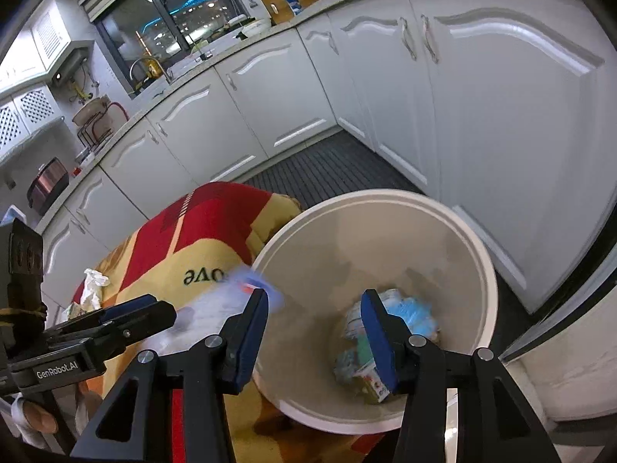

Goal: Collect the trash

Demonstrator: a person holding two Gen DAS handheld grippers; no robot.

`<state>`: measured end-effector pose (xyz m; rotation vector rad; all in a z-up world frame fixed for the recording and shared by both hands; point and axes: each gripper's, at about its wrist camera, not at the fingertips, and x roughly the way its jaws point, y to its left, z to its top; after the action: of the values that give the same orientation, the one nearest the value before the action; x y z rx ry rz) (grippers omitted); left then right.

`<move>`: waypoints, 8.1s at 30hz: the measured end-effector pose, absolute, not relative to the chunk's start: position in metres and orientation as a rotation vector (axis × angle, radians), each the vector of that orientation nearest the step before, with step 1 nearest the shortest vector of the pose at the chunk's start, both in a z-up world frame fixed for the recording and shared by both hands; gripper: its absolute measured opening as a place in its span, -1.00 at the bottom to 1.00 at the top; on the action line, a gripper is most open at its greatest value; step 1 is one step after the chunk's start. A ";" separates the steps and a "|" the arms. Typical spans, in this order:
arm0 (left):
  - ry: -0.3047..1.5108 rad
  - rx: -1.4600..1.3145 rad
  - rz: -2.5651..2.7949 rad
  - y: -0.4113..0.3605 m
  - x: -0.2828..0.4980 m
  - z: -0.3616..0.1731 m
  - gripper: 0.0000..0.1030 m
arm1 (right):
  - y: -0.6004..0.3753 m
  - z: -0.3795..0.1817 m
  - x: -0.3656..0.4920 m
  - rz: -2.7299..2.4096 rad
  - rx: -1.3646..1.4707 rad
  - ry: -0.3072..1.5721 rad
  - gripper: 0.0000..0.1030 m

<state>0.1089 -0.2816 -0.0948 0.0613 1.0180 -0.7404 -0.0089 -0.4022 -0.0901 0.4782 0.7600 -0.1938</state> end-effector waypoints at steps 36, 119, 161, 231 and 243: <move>0.924 -0.007 -0.285 -0.037 0.128 -0.070 0.24 | -0.238 -0.056 0.037 0.124 0.260 0.786 0.19; 1.075 -0.414 -0.200 0.145 0.124 -0.092 0.56 | -0.052 -0.106 0.226 0.374 -0.170 0.885 0.78; 0.916 -0.063 -0.377 -0.049 0.075 -0.049 0.06 | -0.190 -0.033 0.038 0.265 0.148 0.684 -0.62; 0.878 -0.059 -0.630 -0.247 0.099 -0.065 0.55 | -0.352 -0.071 -0.016 -0.245 0.317 0.730 0.24; 0.722 0.025 -0.539 -0.219 0.066 -0.034 0.55 | -0.312 -0.032 -0.038 -0.254 0.235 0.602 0.43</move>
<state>0.0660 -0.2193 -0.0342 0.0254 0.7223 -0.5388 -0.0382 -0.3121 -0.0315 0.2347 0.6024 -0.2544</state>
